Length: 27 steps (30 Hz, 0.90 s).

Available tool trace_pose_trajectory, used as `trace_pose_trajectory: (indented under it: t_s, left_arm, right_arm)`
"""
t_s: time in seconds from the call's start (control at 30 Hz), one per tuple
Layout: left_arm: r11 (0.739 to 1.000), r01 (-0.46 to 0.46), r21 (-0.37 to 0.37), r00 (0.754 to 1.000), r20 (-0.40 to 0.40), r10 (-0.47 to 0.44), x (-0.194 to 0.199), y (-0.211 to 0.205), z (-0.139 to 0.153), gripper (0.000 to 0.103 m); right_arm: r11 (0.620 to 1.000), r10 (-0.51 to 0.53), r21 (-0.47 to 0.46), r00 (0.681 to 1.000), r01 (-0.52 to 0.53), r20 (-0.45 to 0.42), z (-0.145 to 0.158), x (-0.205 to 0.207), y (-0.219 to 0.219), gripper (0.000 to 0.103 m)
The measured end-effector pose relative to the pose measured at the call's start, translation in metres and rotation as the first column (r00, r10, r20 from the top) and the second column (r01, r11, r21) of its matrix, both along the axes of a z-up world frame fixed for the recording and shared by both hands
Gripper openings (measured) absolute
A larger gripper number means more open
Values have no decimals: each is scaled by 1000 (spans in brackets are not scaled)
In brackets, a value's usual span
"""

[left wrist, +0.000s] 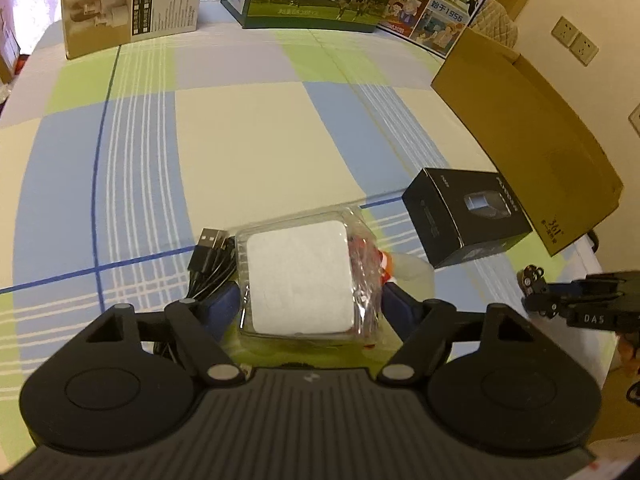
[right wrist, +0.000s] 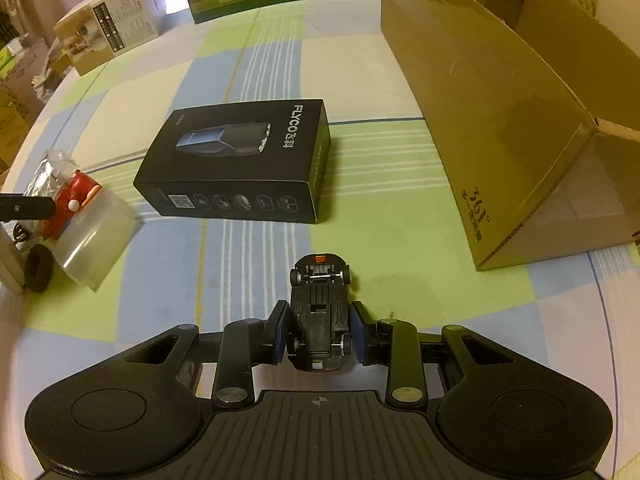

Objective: Organize objects
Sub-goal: 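Grasp the black toy car with the right tool while the left tool grasps the clear bag, then carry the toy car and clear bag into the cardboard box and release both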

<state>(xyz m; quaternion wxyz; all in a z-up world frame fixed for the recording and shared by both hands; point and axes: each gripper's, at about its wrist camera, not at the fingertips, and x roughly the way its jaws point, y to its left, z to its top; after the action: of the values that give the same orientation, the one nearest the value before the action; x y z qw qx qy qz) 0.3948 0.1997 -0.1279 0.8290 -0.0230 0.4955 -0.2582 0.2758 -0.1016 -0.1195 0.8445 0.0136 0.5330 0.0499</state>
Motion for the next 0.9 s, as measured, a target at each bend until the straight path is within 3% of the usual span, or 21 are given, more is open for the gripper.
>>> trace_pose_trajectory:
  t_s: [0.1,0.57,0.7,0.9]
  left_arm:
    - [1000,-5,-21,999,-32,4,7,2,-6,80]
    - [988,-70,-135,989,-142,51,21,15,-17,78]
    - [985,-94,-142,988,-135,75,20,11,-16,72]
    - [993,-105,-59,994,-47,102,8,1,1,72]
  right_arm:
    - [1000,-3,-3,1000,3,1,0,0,1,29]
    - [1000,-13,4,1000,13,3,1,1,-2,29]
    - [1000,-13,1,1000,13,4,1,2,-1,29]
    - [1000,4,18,1000,-5,18,4,-2,-2,29]
